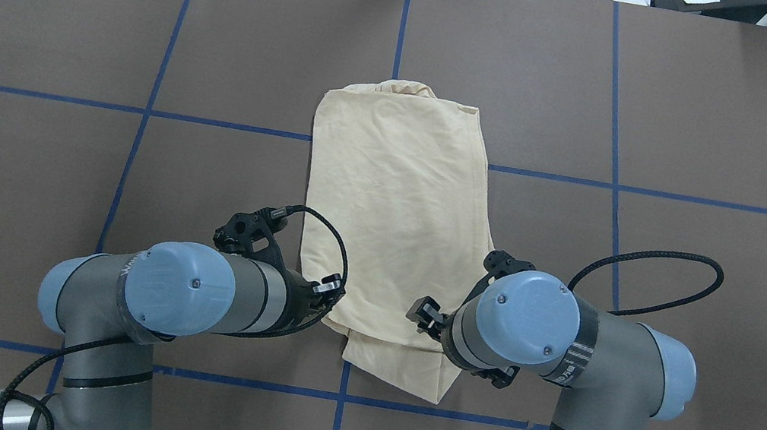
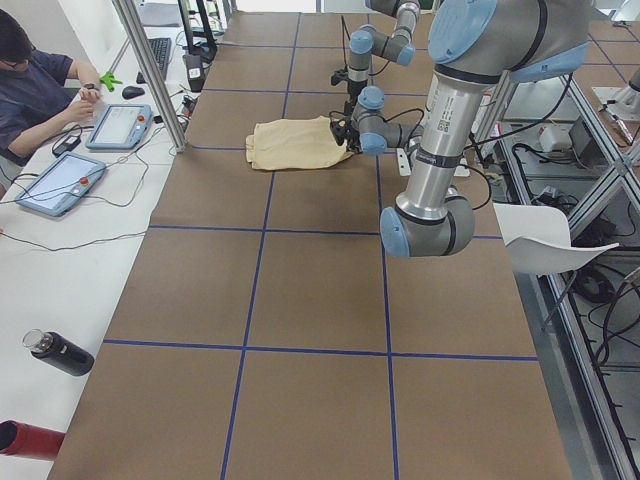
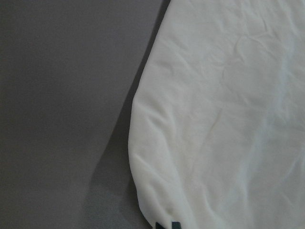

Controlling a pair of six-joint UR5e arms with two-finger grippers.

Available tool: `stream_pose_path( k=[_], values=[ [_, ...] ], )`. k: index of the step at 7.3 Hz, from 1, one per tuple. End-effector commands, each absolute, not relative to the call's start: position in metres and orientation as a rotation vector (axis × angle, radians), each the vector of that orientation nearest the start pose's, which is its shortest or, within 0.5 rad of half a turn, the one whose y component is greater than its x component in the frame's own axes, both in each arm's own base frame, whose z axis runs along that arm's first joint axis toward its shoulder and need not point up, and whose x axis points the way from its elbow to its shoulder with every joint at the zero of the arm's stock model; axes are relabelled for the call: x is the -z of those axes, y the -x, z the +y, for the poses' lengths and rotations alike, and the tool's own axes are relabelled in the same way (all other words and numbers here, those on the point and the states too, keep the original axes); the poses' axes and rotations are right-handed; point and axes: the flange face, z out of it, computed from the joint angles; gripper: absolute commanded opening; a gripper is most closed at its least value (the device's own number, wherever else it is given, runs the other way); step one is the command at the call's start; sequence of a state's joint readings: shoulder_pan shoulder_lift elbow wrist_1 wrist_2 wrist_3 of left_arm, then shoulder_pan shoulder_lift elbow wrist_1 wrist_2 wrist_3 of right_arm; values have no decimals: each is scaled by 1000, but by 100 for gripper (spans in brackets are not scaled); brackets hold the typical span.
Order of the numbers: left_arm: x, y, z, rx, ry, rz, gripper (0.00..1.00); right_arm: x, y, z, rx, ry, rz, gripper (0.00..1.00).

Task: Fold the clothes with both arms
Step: 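Move the right gripper down to the other shirt corner nearest the robot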

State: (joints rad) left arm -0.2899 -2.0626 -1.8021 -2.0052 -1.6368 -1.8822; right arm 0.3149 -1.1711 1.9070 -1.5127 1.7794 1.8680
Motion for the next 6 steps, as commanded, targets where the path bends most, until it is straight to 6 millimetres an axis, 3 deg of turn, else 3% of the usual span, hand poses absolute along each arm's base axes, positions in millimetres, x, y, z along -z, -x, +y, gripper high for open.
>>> stream_pose_path(
  k=[1, 3, 6],
  values=[
    [-221, -560, -298, 492, 74, 1169, 0, -298, 539, -292, -499, 189, -777, 100],
    [-220, -559, -298, 491, 74, 1172, 0, -295, 560, -299, -502, 188, -765, 100],
    [-220, -559, -298, 492, 73, 1171, 0, -298, 555, -301, -505, 187, -761, 100]
  ],
)
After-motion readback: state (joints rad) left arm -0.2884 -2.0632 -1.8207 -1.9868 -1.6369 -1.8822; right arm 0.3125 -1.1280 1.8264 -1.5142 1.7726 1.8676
